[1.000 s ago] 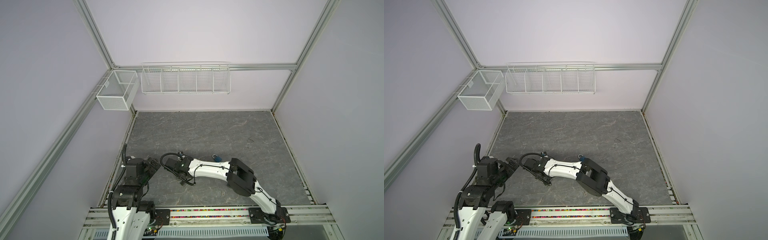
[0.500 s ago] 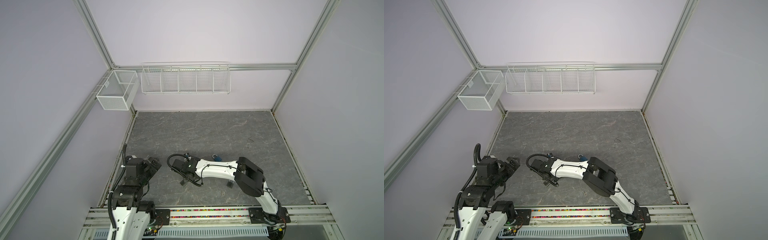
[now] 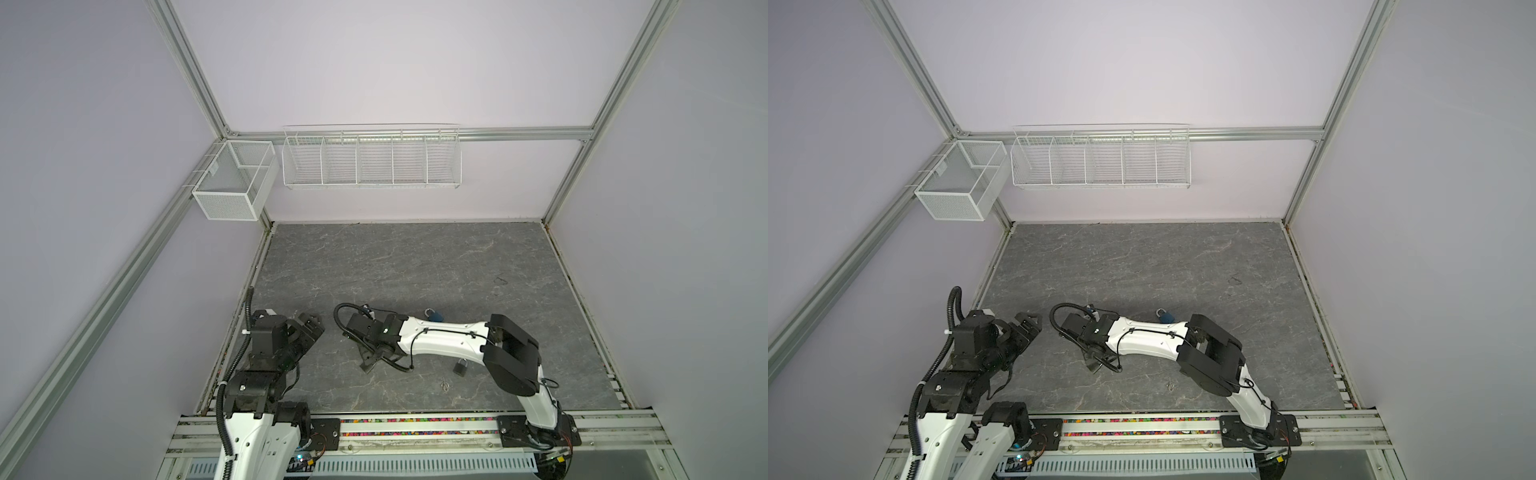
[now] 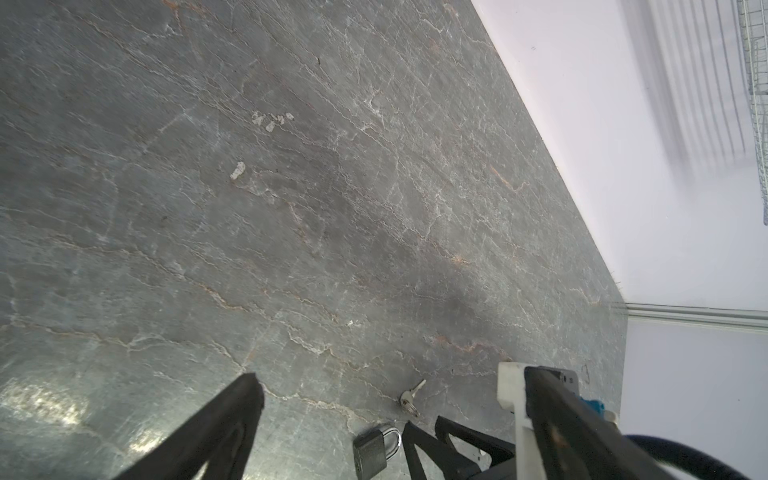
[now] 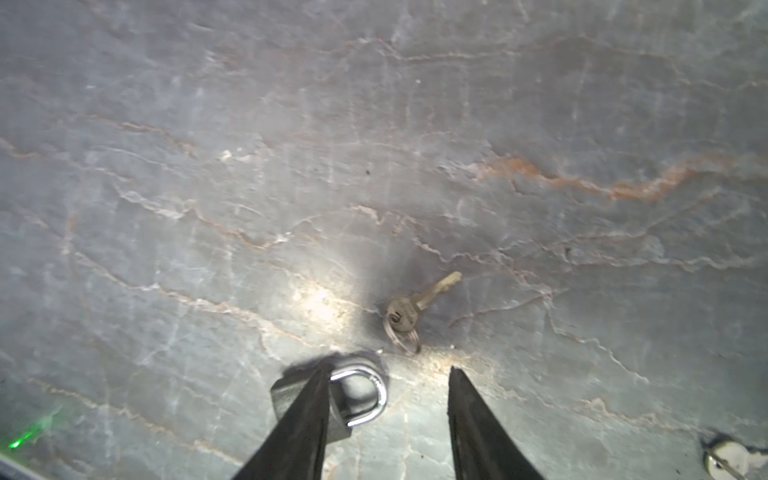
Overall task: Unlock with the key
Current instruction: 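Lower the right gripper onto the key ring and close on it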
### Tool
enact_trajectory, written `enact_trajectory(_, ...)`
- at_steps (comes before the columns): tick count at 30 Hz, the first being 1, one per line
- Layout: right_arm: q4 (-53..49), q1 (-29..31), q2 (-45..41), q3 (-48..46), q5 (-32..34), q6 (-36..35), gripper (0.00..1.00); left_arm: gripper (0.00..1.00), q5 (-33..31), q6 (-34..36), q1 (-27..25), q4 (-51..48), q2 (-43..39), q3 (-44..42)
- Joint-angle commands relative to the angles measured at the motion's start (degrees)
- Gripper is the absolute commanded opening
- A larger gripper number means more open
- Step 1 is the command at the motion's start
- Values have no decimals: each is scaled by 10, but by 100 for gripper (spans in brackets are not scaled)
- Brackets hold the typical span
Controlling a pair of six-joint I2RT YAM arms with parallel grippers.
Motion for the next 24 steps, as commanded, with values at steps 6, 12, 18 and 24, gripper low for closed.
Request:
enact_trajectory(6,9,-10,3,1,-29,-118,46,100,2,3,1,-12,-2,13)
enact_trajectory(12,6,-14,9,1,-39,-169,42,100,22,3,1,-1,-4,10)
enact_trajectory(18,-19,-22,36,30,-35,-194,40,100,40,9,0,4,0,12)
enact_trajectory(24,-26,-27,49,42,-25,-209,35,100,41,14,1,5,11,6)
